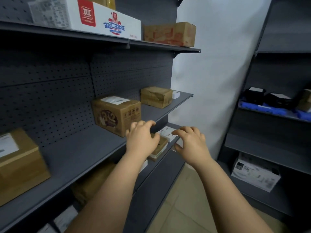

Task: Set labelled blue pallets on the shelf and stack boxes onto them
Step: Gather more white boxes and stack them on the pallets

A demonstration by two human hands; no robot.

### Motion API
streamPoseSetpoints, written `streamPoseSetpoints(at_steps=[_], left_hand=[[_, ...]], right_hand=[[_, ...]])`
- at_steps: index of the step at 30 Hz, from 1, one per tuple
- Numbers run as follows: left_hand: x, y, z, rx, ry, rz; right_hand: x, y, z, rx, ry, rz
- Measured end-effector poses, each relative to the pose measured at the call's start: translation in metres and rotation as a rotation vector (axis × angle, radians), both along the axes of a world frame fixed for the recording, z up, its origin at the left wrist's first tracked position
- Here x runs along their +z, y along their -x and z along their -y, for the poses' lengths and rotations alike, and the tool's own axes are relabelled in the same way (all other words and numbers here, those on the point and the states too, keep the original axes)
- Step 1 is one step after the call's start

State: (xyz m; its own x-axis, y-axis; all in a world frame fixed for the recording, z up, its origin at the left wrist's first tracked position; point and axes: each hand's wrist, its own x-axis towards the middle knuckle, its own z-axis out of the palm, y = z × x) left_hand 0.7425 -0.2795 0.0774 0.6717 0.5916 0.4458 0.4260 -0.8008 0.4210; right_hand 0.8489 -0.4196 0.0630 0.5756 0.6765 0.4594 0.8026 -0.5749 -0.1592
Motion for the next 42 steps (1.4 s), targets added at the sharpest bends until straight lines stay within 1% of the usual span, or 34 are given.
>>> streamPoseSetpoints(at_steps=[2,4,9,13,17,19,21,24,29,34,37,42], left_hand=[[-0.01,-0.041,-0.011,0.0,0.007,-0.02],[-0.026,-0.065,-0.017,-0.002,0.007,-0.066],[-0.083,-0.141,-0.038,0.063,0.056,-0.157],[-0.127,-0.191,-0.05,0.188,0.092,-0.207],[-0.174,-0.221,-0.047,0.339,0.238,-0.27],[-0.191,-0.23,-0.045,0.425,0.296,-0.305],[-0.204,-0.236,-0.046,0.505,0.336,-0.321],[-0.223,-0.238,-0.05,0.605,0.403,-0.331],[-0.258,-0.231,-0.076,0.73,0.463,-0.398],[-0.307,-0.236,-0.119,0.719,0.546,-0.409],[-0.338,-0.241,-0.144,0.708,0.585,-0.466],[-0.376,-0.252,-0.177,0.707,0.682,-0.543]], right_hand=[[-0.012,-0.036,-0.011,-0.002,0.022,-0.015],[-0.026,-0.058,-0.019,0.013,0.045,-0.03],[-0.069,-0.143,-0.047,0.096,0.09,-0.063],[-0.103,-0.208,-0.077,0.237,0.153,-0.06],[-0.142,-0.253,-0.107,0.411,0.245,-0.113],[-0.159,-0.267,-0.118,0.493,0.253,-0.149],[-0.174,-0.281,-0.132,0.575,0.255,-0.183],[-0.194,-0.294,-0.155,0.665,0.333,-0.232],[-0.236,-0.297,-0.195,0.735,0.422,-0.287],[-0.288,-0.295,-0.236,0.759,0.491,-0.346],[-0.319,-0.297,-0.258,0.773,0.574,-0.379],[-0.361,-0.304,-0.298,0.812,0.699,-0.327]])
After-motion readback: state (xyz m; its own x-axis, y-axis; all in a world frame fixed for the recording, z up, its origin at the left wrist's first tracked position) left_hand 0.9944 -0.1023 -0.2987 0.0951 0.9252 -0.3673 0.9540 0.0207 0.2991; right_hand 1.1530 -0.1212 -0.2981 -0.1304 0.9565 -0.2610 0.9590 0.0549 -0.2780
